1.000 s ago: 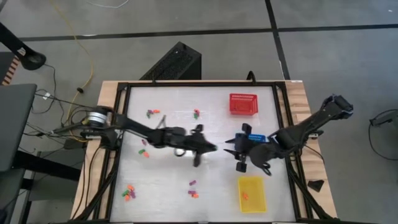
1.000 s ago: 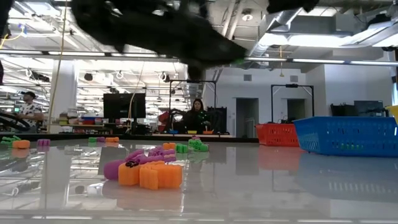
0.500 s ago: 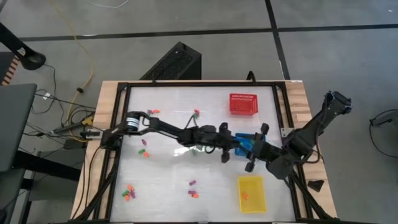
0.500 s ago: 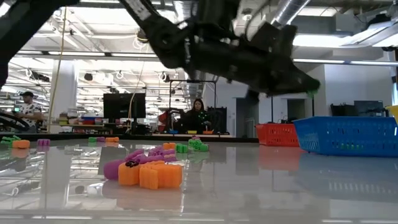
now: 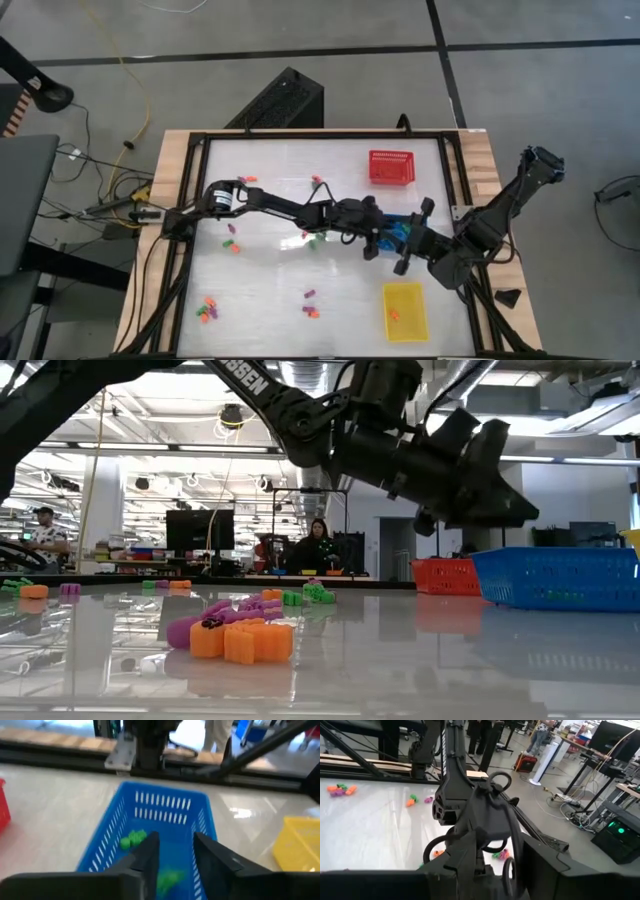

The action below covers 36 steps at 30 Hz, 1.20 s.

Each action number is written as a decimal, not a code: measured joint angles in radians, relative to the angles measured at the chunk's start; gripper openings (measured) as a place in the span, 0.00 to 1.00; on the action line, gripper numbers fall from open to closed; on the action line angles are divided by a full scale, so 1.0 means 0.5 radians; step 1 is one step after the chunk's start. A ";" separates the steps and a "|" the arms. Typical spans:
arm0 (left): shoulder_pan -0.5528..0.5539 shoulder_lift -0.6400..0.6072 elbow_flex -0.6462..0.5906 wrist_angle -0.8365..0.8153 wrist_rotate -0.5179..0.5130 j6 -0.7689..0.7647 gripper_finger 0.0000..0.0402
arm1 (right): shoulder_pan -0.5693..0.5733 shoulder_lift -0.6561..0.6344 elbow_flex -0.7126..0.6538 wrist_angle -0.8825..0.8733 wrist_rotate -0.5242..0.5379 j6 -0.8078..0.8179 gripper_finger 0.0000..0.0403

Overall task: Sort Halloween decoration
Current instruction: Put the orange skeleton toy into the yellow basket

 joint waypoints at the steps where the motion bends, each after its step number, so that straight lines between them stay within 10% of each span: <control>1: 0.000 0.000 0.011 -0.046 0.000 0.011 0.32 | -0.001 0.000 0.000 0.000 0.000 0.001 0.42; 12: 0.000 -0.354 0.223 -1.258 -0.139 0.449 0.41 | -0.001 0.000 0.000 -0.022 0.000 -0.018 0.42; 25: -0.042 -1.005 0.120 -3.264 -0.958 0.170 0.41 | -0.004 0.019 0.000 0.009 -0.013 -0.031 0.42; 36: -0.312 -2.050 -0.894 -3.179 -0.880 -0.721 0.41 | -0.029 0.018 0.000 0.009 -0.167 0.039 0.42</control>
